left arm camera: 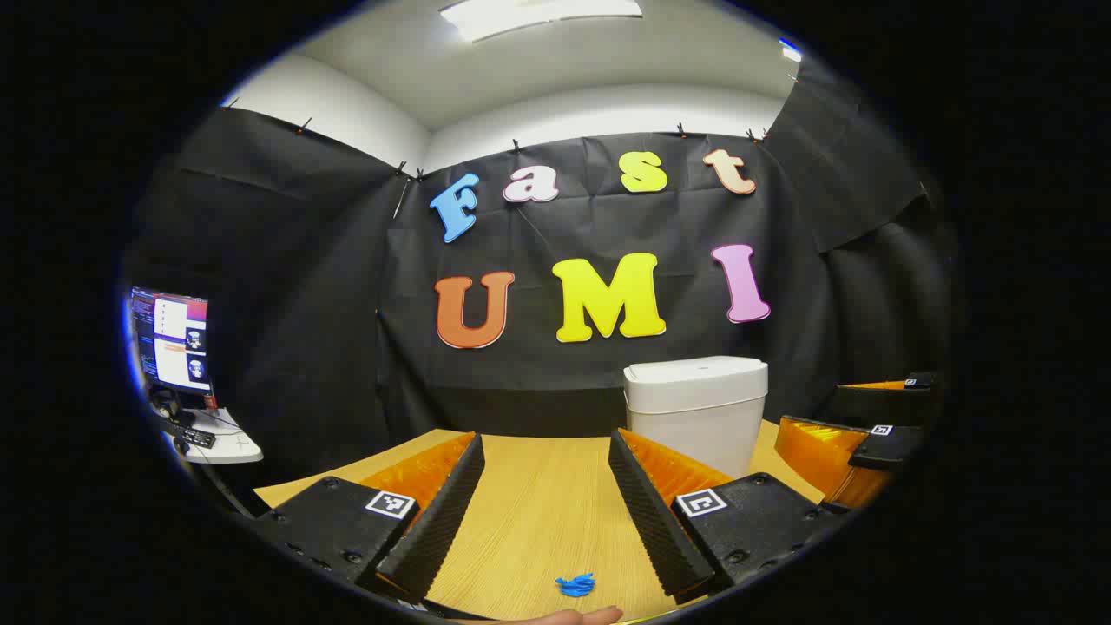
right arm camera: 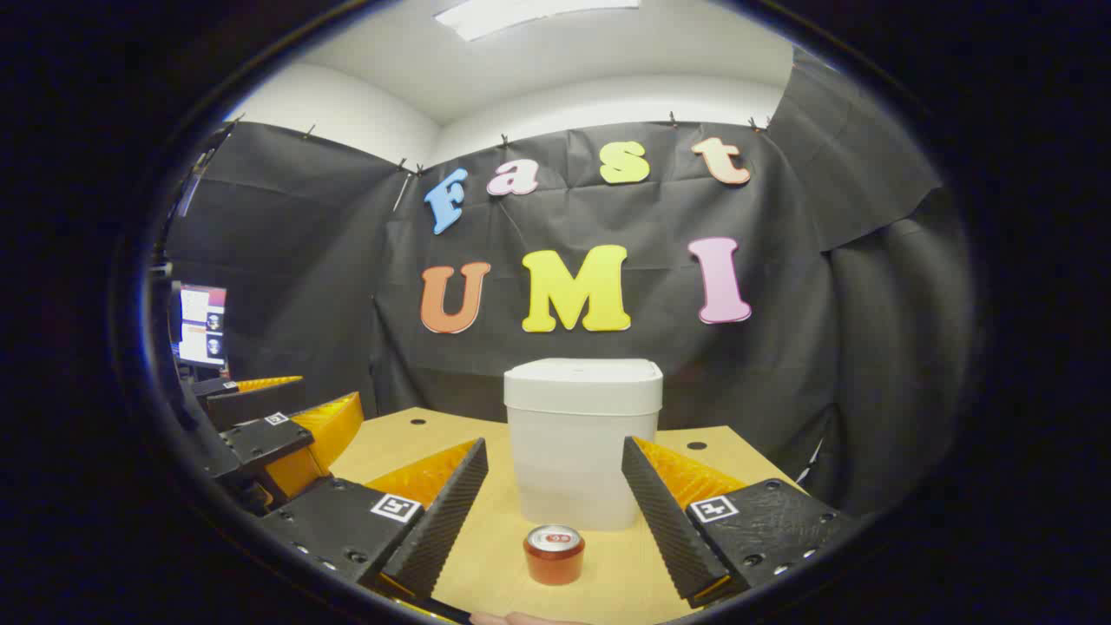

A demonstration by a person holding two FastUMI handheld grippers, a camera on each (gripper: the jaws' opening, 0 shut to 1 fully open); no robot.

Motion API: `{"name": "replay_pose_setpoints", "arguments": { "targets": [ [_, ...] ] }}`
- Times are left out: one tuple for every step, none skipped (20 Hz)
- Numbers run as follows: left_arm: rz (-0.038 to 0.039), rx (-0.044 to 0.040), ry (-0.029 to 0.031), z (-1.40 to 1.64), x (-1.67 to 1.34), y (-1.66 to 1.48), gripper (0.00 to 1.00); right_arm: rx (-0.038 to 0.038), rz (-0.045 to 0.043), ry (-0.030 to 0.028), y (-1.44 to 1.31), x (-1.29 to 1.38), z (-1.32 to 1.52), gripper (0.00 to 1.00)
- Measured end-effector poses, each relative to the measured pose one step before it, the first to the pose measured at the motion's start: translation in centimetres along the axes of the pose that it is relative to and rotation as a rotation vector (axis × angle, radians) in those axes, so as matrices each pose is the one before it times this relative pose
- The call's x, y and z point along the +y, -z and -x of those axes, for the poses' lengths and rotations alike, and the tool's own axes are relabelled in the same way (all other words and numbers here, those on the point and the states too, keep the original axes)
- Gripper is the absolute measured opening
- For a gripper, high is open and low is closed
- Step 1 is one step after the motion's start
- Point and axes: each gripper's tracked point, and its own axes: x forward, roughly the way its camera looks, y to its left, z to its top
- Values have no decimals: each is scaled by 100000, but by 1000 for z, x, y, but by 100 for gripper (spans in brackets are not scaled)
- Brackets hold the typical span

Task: Press the lid of the desktop garbage bin to open it, pick up the crumpled paper on the desktop and throw it into the bin, then pick up the pop can on the desktop and drop it into the bin, and finally close the garbage bin lid.

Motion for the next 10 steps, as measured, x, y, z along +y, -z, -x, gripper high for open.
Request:
{"name": "replay_pose_setpoints", "arguments": {
  "targets": [
    [304, 902, 292, -112, -75, 195, 93, 194, 201, 430, 98, -221, 119, 97],
    [631, 1161, 479, 32, -188, 343, 94, -139, 380, 372, 12, -197, 60, 96],
    [668, 1603, 117, 14, -215, 496, 94, -152, 242, 492, -13, -227, 22, 96],
    [95, 1399, -449, -117, 53, 232, 95, -252, 1, 650, 78, -256, 43, 96],
    [-149, 676, -30, -47, 12, 217, 96, -389, -27, 412, -124, -196, -1, 96],
    [-110, 809, 111, -99, -54, 181, 96, 65, 191, 371, 131, -72, 17, 96],
    [-187, 566, 287, 57, -110, 137, 96, 38, 24, 263, -39, -110, -38, 96],
    [-531, 124, 47, 7, -17, -2, 96, 195, -58, 81, 134, -39, 12, 97],
    [-671, -275, -451, -103, 87, -110, 96, 286, -1, -136, 21, -14, -7, 97],
    [-566, -198, -325, -65, 10, 8, 96, 350, 223, -6, 137, -2, 4, 97]
  ]
}}
